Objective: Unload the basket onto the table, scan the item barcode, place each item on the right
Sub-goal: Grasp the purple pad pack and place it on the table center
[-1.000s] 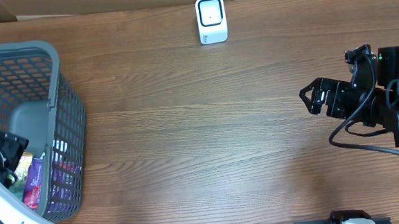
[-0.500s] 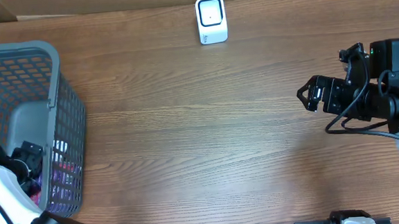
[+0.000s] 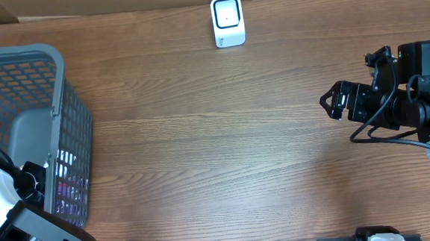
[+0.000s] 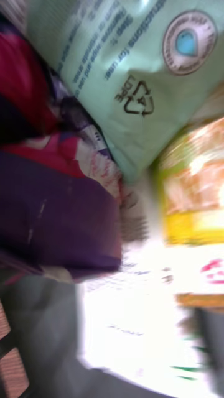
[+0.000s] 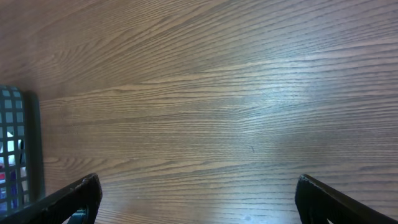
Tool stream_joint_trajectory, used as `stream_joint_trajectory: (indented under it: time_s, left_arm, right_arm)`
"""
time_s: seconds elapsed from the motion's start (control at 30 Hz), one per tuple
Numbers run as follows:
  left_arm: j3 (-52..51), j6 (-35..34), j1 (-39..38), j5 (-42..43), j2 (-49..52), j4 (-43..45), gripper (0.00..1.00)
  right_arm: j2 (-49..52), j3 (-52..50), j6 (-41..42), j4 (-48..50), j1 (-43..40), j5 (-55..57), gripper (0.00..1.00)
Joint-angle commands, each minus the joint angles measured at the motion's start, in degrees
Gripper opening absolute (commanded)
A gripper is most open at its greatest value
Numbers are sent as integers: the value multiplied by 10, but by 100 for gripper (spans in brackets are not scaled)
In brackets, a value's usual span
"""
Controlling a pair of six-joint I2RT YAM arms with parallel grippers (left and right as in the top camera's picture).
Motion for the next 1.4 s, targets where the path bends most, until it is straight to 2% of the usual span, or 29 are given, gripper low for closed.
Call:
stream_joint_trajectory:
  time_s: [0.0, 0.2, 0.4, 0.5, 0.57, 0.67, 0.73, 0.83, 0.97, 1.0, 1.07, 1.17, 1.27, 1.37]
  left_arm:
    - [1, -5, 2, 38, 47, -25, 4]
    - [163, -5, 2, 71, 47, -135, 4]
    - [469, 32, -2, 71, 46, -289, 4]
    - [586, 32, -20, 71, 45, -340, 4]
    - [640, 32, -39, 72, 40, -360, 4]
    - [719, 73, -105, 103, 23, -380, 4]
    - [750, 109, -187, 113, 0, -381, 4]
    - [753, 148, -298, 112, -22, -381, 4]
    - [747, 158, -460, 109, -14, -398, 4]
    - [738, 146, -506, 103, -3, -405, 4]
    - [721, 108, -551, 76, 11, -415, 5]
    - [635, 21, -633, 54, 49, -408, 4]
    - [561, -8, -675, 49, 81, -381, 4]
    - [488, -25, -706, 49, 117, -317, 4]
  right_arm:
    - [-1, 12, -4, 2, 2, 3, 100]
    - [-1, 12, -4, 2, 2, 3, 100]
    - [-1, 12, -4, 2, 2, 3, 100]
    - [-1, 12, -4, 5, 2, 3, 100]
    - [-1, 12, -4, 6, 2, 3, 100]
    - [-1, 12, -4, 9, 2, 3, 100]
    - [-1, 12, -4, 9, 2, 3, 100]
    - [-1, 12, -4, 9, 2, 3, 100]
    - [2, 12, -4, 14, 2, 5, 100]
    - [5, 12, -4, 15, 2, 5, 100]
    - [6, 12, -4, 15, 2, 5, 100]
    - [6, 12, -4, 15, 2, 5, 100]
    - [6, 12, -4, 15, 2, 5, 100]
    - [6, 12, -4, 15, 2, 5, 100]
